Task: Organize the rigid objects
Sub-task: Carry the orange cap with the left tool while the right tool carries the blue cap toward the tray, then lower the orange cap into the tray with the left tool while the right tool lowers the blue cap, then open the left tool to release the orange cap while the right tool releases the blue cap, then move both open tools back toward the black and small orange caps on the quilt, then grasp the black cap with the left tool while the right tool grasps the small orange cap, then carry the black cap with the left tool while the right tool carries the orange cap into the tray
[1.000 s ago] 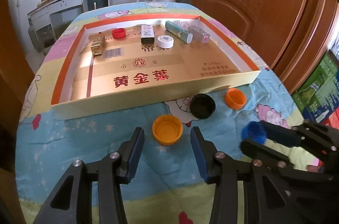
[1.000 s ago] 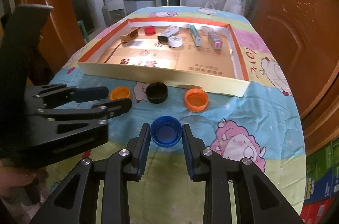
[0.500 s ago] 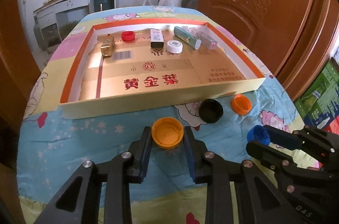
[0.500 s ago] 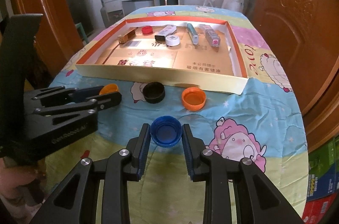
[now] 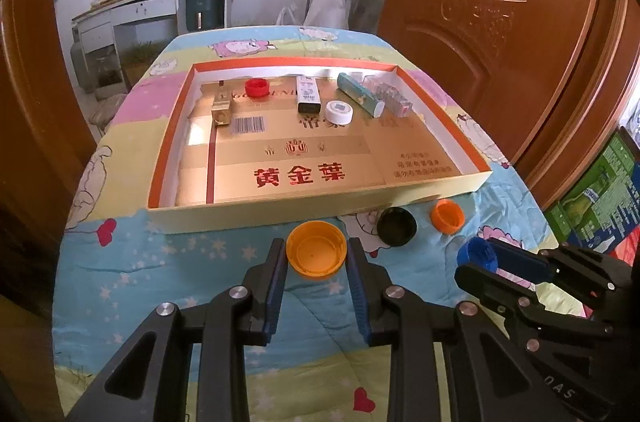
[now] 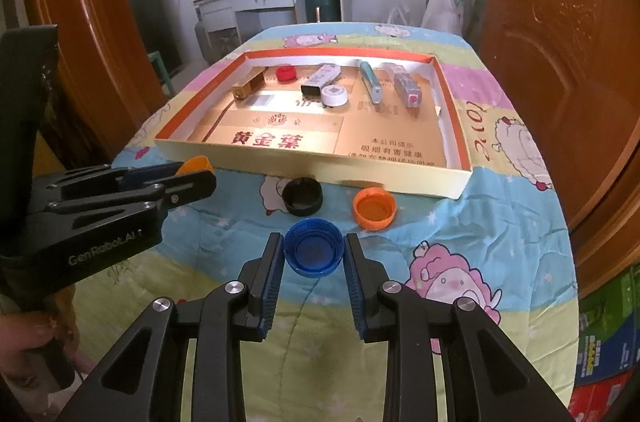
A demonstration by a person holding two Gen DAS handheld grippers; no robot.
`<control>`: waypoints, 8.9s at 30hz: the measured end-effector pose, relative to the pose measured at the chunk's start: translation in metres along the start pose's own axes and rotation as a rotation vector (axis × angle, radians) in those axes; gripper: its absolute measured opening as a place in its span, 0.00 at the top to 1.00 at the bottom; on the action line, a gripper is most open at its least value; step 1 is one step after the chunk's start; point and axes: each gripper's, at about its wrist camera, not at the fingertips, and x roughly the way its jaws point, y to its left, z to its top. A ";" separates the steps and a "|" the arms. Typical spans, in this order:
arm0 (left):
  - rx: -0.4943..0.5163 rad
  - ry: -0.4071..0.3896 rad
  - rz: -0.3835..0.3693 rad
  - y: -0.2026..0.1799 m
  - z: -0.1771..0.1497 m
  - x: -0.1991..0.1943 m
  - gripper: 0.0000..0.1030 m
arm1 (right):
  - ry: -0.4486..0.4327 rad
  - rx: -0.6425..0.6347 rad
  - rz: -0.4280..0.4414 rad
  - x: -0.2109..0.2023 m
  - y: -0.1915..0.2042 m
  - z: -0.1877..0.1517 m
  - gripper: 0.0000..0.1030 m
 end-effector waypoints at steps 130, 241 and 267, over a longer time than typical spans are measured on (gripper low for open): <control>-0.063 0.022 0.025 0.055 0.096 0.102 0.58 | 0.046 -0.034 0.072 0.139 -0.016 0.113 0.56; 0.083 0.044 -0.094 -0.044 0.005 0.031 0.57 | 0.009 0.064 -0.097 0.034 -0.047 0.016 0.71; 0.075 0.018 -0.003 -0.054 0.005 0.045 0.71 | -0.034 0.135 -0.051 0.010 -0.073 0.005 0.71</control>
